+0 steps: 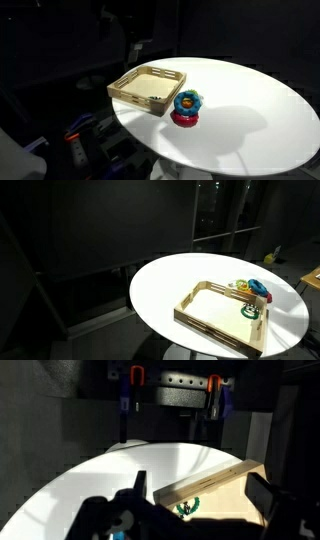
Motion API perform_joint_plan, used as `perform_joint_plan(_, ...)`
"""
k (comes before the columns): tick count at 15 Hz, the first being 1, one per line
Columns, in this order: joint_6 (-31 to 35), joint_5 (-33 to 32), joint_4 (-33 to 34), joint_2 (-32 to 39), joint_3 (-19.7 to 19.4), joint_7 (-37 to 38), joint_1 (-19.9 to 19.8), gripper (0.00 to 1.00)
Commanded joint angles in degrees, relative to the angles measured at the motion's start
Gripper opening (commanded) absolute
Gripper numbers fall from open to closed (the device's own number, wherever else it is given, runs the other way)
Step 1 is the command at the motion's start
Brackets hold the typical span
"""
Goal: Move the green ring from the tray to the pile of rings on the table
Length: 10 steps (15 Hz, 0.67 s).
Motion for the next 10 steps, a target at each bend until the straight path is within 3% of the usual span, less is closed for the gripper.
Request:
perform_joint_plan(1,-0.2,0.5,0.1,0.2,0.8,-0.5,-0.8,1.0)
perform_joint_plan(10,3.7,1.6,0.8,0.5,2.7,2.0,-0.1,1.0)
